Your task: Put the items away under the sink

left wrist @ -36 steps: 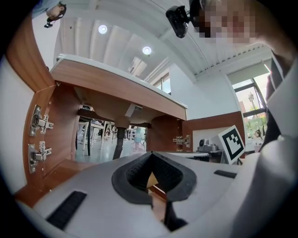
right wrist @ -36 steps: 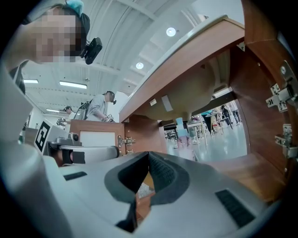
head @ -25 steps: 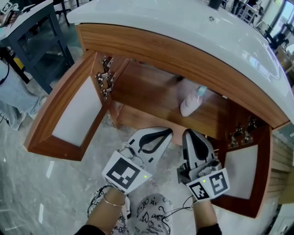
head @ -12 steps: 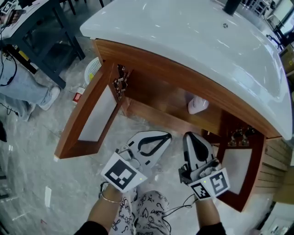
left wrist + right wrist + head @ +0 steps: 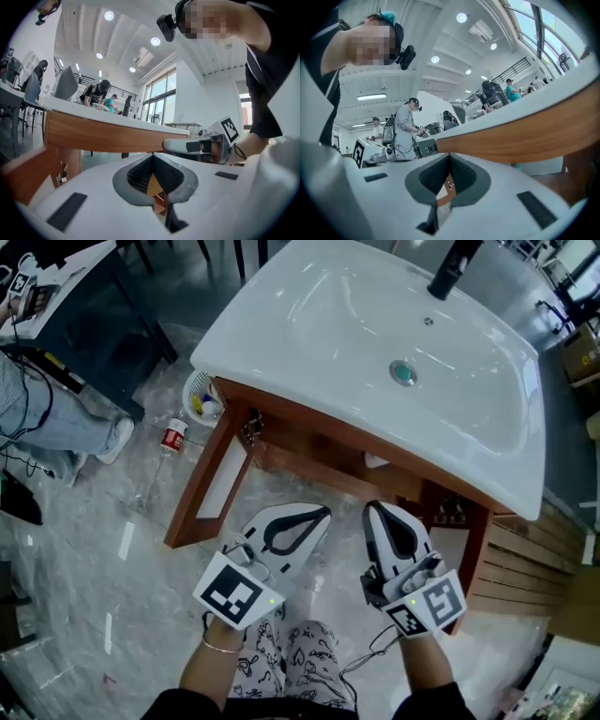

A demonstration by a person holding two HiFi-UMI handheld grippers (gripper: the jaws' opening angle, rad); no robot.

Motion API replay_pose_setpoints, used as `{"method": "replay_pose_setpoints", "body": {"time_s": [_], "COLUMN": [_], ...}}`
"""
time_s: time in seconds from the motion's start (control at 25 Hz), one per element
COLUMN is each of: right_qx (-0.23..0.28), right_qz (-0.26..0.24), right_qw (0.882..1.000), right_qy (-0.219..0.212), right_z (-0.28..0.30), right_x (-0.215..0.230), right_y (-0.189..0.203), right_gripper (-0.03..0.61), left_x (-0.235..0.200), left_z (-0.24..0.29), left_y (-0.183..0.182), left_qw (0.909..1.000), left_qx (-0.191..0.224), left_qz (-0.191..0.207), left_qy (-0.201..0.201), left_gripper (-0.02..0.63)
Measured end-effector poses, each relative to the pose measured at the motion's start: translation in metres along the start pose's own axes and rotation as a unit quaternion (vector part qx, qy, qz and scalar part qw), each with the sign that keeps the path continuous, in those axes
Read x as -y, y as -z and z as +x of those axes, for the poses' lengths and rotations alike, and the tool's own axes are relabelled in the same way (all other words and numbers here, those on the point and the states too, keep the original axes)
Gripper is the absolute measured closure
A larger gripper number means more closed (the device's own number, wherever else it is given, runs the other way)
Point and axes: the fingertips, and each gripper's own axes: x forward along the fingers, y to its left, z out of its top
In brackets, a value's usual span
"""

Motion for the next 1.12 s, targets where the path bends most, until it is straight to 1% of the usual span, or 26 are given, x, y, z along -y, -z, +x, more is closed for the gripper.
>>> {"method": "replay_pose_setpoints", "body": {"time_s": [0.2,0.36,0.6,0.68,1.12], "right_qx": [-0.005,-0.001,-0.009,-0.012,-0.014], "right_qz": [-0.013,-0.030,-0.035,-0.041,-0.035], "right_qw": [1.000,0.999,0.999,0.999,0.999], "right_qy": [0.003,-0.023,-0.027,-0.026,0.008], "right_z": [0.005,0.004,0.009,0.012,0.028], "right_x": [-0.011,-0.029,-0.042,-0.043,-0.054], "right_y": [-0.057,-0.096,-0.138,-0.151,-0.208], "right_gripper": [0.571,0.571,0.571,0.571,0.571], "left_x": [-0.007,-0.003,0.004,0.002,-0.020], "left_z": [-0.009,-0.008,-0.014,-0.018,-0.042], "left_y": [-0.054,-0.091,-0.130,-0.139,-0.202], "left_qw": [0.9999,0.9998,0.9993,0.9992,0.9991], "left_qx": [-0.008,-0.018,-0.028,-0.033,-0.036], "left_qz": [-0.012,0.003,0.001,-0.002,0.001], "left_qy": [-0.006,0.008,0.023,0.022,0.023], "left_gripper": [0.606,0.606,0.606,0.606,0.606]}}
